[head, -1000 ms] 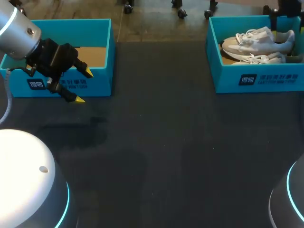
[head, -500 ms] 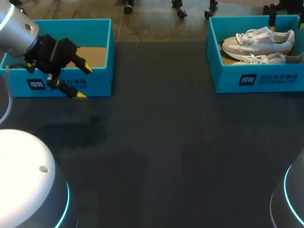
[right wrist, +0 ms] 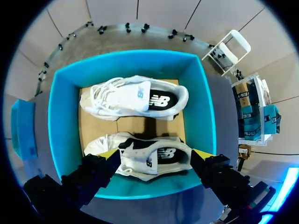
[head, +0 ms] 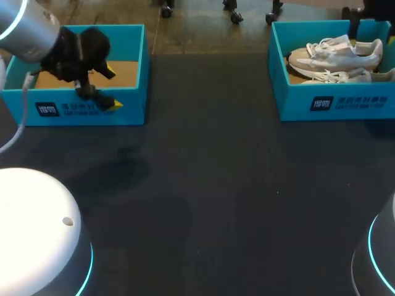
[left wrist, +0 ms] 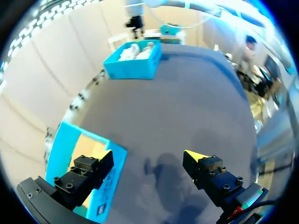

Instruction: Take the shoe out of the shoebox, open the shoe tongue, remove and reinsert the insole, then place the shoe into the shoebox

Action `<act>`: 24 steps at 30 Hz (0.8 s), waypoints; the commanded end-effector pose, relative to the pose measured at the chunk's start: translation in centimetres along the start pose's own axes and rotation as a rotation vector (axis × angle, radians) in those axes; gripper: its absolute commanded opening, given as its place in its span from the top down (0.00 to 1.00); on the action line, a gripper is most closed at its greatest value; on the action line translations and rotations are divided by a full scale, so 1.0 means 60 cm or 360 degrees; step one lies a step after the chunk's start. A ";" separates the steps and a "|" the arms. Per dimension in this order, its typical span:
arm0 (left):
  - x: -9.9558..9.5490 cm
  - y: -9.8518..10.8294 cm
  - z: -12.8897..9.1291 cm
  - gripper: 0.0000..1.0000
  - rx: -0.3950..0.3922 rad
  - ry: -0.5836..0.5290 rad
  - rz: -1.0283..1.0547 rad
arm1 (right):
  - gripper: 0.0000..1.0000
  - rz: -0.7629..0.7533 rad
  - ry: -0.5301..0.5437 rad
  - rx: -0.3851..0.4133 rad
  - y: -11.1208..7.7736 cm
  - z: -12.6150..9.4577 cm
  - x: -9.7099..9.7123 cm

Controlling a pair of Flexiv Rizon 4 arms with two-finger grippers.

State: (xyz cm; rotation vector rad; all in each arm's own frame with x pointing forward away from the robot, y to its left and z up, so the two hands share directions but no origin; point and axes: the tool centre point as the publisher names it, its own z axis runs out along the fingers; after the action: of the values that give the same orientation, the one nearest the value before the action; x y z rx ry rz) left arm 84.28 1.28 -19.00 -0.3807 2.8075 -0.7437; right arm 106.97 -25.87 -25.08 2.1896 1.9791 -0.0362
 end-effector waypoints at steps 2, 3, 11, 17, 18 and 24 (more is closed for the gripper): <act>-0.023 -0.031 0.013 0.00 -0.0216 -0.0121 -0.0365 | 0.00 -0.0025 0.0029 -0.0042 -0.033 -0.025 -0.002; -0.029 -0.036 0.013 0.00 -0.0251 -0.0177 -0.0437 | 0.00 -0.0037 0.0049 -0.0029 -0.039 -0.030 -0.001; -0.061 -0.051 0.031 0.00 -0.0480 -0.0173 -0.0902 | 0.00 -0.0138 0.0128 0.0042 -0.074 -0.055 0.021; -0.079 -0.043 0.042 0.00 -0.0567 -0.0271 -0.1206 | 0.00 -0.0209 0.0119 0.0104 -0.115 -0.073 0.032; -0.082 -0.041 0.045 0.00 -0.0599 -0.0290 -0.1259 | 0.00 -0.0209 0.0118 0.0100 -0.123 -0.076 0.034; -0.096 -0.029 0.049 0.00 -0.0656 -0.0184 -0.1515 | 0.00 -0.0209 0.0151 0.0094 -0.172 -0.098 0.055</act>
State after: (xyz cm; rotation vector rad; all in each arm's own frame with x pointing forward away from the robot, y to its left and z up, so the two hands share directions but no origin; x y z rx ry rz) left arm 90.18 0.43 -20.03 -1.4839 2.5562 -0.4579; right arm 98.48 -21.12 -21.48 2.1478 2.2199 -0.0448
